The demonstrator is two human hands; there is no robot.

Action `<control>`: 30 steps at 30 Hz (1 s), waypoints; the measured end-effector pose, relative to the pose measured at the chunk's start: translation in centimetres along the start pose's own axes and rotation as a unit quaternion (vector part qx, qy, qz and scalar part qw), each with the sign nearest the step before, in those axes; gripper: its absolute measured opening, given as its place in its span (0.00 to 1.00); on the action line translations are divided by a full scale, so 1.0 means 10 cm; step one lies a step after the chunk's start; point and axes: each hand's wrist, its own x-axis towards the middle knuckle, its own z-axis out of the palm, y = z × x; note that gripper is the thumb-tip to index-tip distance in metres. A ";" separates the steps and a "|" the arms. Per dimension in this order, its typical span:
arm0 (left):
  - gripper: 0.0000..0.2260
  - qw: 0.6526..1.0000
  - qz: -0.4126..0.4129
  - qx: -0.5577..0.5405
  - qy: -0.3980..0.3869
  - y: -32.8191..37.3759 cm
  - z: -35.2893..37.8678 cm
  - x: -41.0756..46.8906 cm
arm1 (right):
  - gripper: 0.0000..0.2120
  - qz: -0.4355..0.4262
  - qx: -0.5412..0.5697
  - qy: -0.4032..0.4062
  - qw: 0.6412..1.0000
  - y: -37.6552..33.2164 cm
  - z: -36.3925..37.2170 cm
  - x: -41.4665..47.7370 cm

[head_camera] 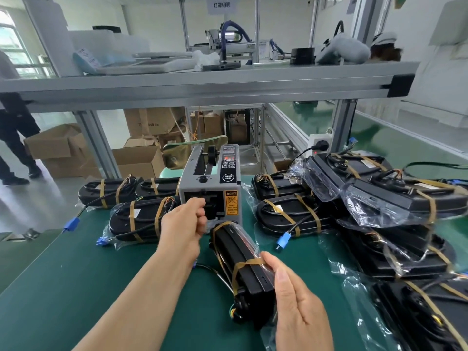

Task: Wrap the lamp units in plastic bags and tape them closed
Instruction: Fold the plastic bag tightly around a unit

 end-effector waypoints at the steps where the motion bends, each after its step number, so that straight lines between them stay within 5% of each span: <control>1: 0.12 0.998 0.031 0.039 -0.050 0.04 -0.07 -0.15 | 0.19 0.003 0.007 -0.004 1.000 0.01 0.00 0.00; 4: 0.10 0.955 0.079 0.170 -0.231 0.12 -0.27 -0.67 | 0.18 0.013 0.029 -0.016 0.999 0.04 0.00 0.00; 7: 0.09 0.901 0.072 0.285 -0.318 0.10 -0.32 -1.04 | 0.17 0.023 0.059 -0.019 0.998 0.05 0.01 0.00; 11: 0.07 0.876 0.096 0.361 -0.304 0.00 -0.28 -1.11 | 0.17 0.035 0.079 -0.020 0.996 0.04 0.01 0.00; 30: 0.07 0.899 0.122 0.337 -0.249 -0.17 -0.25 -1.08 | 0.18 0.030 0.056 -0.026 0.998 0.05 0.02 -0.01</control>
